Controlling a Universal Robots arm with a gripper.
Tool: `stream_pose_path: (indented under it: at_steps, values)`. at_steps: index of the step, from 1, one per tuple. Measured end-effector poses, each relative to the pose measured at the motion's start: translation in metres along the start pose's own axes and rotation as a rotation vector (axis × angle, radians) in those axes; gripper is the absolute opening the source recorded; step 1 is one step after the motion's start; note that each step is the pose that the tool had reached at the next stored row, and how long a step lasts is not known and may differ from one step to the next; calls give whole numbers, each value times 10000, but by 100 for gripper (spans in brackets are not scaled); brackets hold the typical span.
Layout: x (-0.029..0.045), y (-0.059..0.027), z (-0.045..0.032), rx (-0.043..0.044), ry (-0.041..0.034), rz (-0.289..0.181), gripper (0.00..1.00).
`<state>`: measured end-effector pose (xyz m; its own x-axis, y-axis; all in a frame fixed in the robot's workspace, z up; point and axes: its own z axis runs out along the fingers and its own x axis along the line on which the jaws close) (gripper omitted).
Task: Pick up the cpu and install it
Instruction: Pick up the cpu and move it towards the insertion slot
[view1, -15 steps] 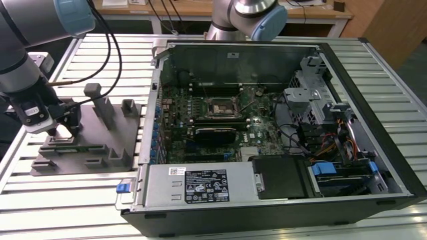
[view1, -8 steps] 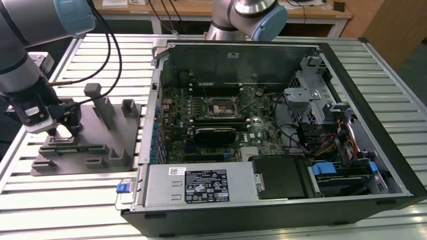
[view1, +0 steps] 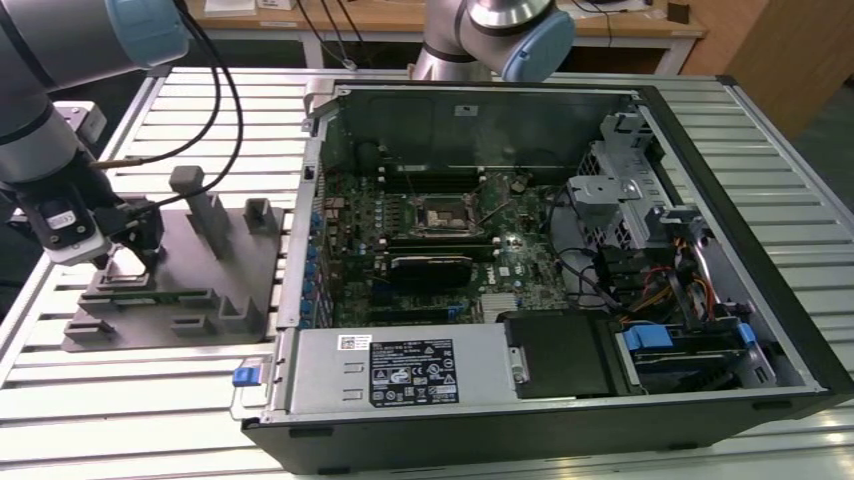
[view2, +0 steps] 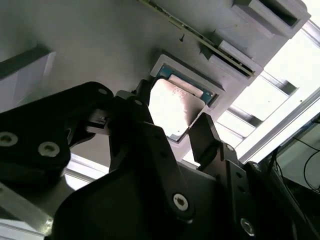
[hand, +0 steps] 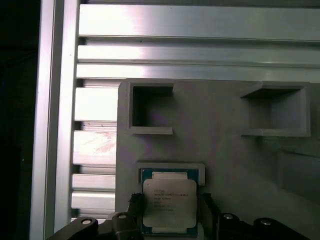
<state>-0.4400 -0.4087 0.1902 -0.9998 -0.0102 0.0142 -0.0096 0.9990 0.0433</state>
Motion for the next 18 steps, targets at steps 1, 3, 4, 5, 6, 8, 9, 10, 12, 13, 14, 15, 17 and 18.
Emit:
stream_pose_path:
  at_steps: [1, 3, 4, 5, 6, 8, 9, 10, 12, 13, 14, 15, 17, 18]
  values:
    - [2, 0, 0, 0, -1, 0, 61]
    - [2, 0, 0, -1, -2, 0, 61]
    - [3, 1, 1, -1, -2, 0, 61]
    - [6, 2, 1, -1, -4, 0, 61]
    - [11, 3, 2, -1, -7, 2, 61]
    - [20, 6, 3, -1, -15, 0, 61]
    - [25, 8, 4, 0, -18, 0, 61]
    - [26, 9, 7, -2, -22, -1, 61]
    - [28, 9, 14, -1, -23, -2, 61]
    - [29, 9, 17, -1, -21, -2, 61]
    - [29, 9, 20, 0, -20, -1, 61]
    - [29, 9, 22, 0, -19, 0, 61]
    - [29, 9, 29, -1, -22, -1, 61]
    - [29, 9, 32, -1, -22, -1, 61]
